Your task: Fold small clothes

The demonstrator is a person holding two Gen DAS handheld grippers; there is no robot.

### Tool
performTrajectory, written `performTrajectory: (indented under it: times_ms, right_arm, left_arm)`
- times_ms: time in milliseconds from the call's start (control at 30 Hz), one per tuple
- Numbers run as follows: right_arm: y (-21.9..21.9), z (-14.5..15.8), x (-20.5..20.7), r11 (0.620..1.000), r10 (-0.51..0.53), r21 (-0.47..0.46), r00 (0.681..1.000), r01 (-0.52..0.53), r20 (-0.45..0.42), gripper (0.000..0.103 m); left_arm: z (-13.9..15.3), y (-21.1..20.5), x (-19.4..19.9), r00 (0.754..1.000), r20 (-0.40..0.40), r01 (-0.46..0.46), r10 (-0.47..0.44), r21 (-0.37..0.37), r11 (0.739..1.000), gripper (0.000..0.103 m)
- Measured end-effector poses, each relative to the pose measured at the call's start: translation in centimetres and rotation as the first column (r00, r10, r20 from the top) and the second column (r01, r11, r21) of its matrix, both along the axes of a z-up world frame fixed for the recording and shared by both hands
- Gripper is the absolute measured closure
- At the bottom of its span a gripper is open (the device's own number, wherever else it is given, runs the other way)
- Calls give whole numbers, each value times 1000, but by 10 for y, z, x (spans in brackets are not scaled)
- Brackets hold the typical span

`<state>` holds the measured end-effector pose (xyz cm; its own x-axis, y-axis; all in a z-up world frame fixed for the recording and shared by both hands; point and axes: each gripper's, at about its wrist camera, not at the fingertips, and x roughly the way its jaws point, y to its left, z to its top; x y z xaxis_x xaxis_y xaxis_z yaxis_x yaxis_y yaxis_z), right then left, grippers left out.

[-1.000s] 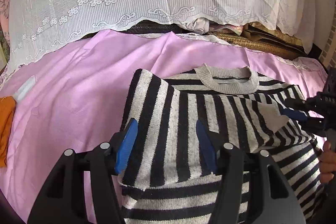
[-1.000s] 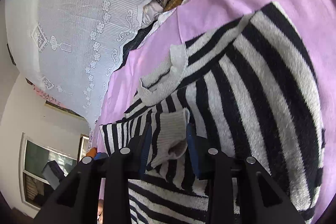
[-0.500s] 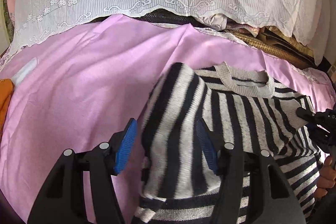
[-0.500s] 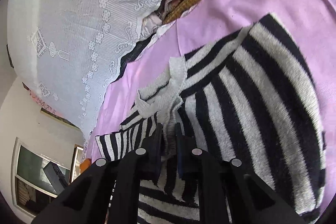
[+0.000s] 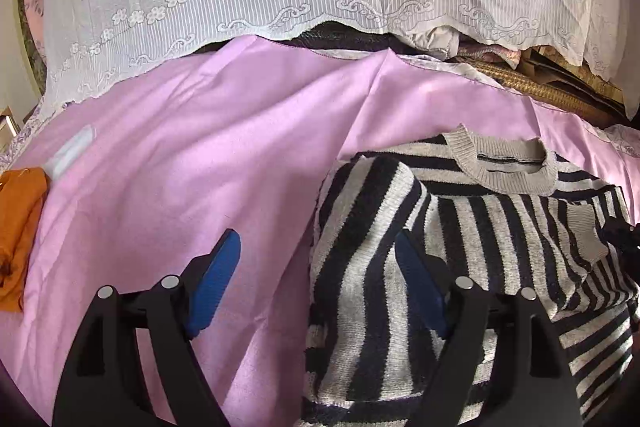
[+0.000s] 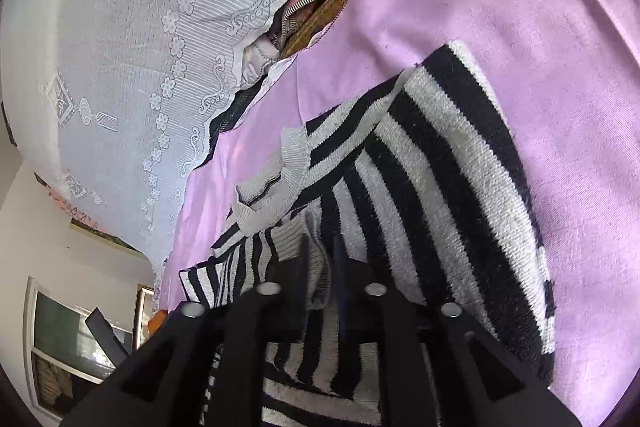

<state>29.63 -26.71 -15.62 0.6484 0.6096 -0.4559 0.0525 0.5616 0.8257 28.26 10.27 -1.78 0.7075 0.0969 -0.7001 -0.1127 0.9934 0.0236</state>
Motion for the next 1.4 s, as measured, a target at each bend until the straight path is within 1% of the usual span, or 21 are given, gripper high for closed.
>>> performTrajectory:
  times_ms: [67, 200, 267, 300, 333, 400, 467, 533, 600, 667, 733, 833, 900, 933, 1000, 1100, 1200, 1267, 1300, 1333, 1400]
  right_arm:
    - [5, 2, -1, 1000, 13, -22, 1000, -13, -9, 66]
    - [21, -2, -1, 997, 71, 18, 997, -71, -40, 66]
    - [35, -2, 0, 996, 80, -41, 996, -82, -45, 68]
    - [40, -1, -1, 994, 71, -81, 997, -74, -34, 81]
    - [42, 1, -3, 993, 67, -92, 998, -68, -16, 88]
    - [36, 7, -7, 996, 38, -79, 999, -36, 21, 91]
    - [24, 17, -14, 990, -20, -140, 998, 27, 55, 91]
    - [12, 13, -12, 987, -35, -157, 999, 39, 29, 93]
    - [14, 1, -4, 985, 21, -168, 1000, -24, -20, 93]
    - [17, 0, -4, 979, 20, -203, 1000, -24, -20, 94]
    - [15, 4, -6, 978, 10, -210, 1000, -12, -14, 93]
    - [8, 7, -10, 975, -44, -219, 999, 40, -14, 93]
    - [-1, 16, -18, 978, -103, -179, 995, 105, 19, 88]
    - [-2, 24, -20, 979, -109, -165, 992, 117, 58, 88]
    - [7, 35, -17, 988, -52, -136, 993, 67, 109, 88]
    - [36, 36, 1, 993, 61, -105, 992, -50, 108, 88]
    - [58, 30, 19, 978, 136, -168, 987, -121, 80, 88]
    - [58, 15, 28, 969, 125, -220, 992, -117, 24, 87]
    - [53, 6, 32, 971, 125, -207, 992, -119, 16, 99]
    - [46, -2, 34, 977, 115, -183, 993, -112, 8, 103]
    - [34, -10, 32, 992, 103, -80, 995, -103, -2, 103]
  left_arm:
    - [-7, 5, 4, 999, -30, -24, 24, -9, 1000, 24]
    - [-26, 10, 10, 996, -83, -41, 40, -21, 999, 22]
    - [-26, 10, 10, 996, -78, -38, 36, -23, 999, 22]
    - [-26, 9, 10, 996, -77, -36, 35, -20, 999, 22]
    - [-24, 8, 10, 997, -75, -35, 34, -16, 999, 22]
    - [-19, 7, 7, 998, -57, -32, 30, -27, 999, 23]
    - [-10, 7, 5, 999, -34, -22, 20, -58, 998, 23]
    - [-3, 6, 6, 1000, -20, -19, 17, -78, 997, 22]
    - [-4, -1, 15, 998, -40, -39, 38, -8, 999, 15]
    - [-22, -10, 32, 990, -123, -54, 68, 114, 992, 12]
    - [-31, -7, 34, 988, -126, -70, 85, 118, 991, 7]
    - [-20, 2, 26, 987, -92, -122, 132, 106, 987, 8]
    - [-4, 4, 15, 996, -43, -80, 83, 51, 995, 11]
    - [5, 1, 10, 998, -6, -57, 58, 48, 997, 11]
    - [17, -11, 9, 998, 46, -53, 48, 111, 992, 11]
    - [8, -23, 35, 999, -24, -28, 32, 152, 988, 10]
    - [-20, -19, 64, 991, -107, -63, 84, 190, 980, 9]
    - [-36, -9, 74, 987, -141, -60, 80, 144, 988, 5]
    - [-37, -2, 76, 987, -141, -68, 82, 105, 992, 4]
    - [-38, 5, 76, 986, -145, -70, 79, 62, 996, 4]
    - [-40, 15, 76, 985, -153, -78, 75, -13, 997, 4]
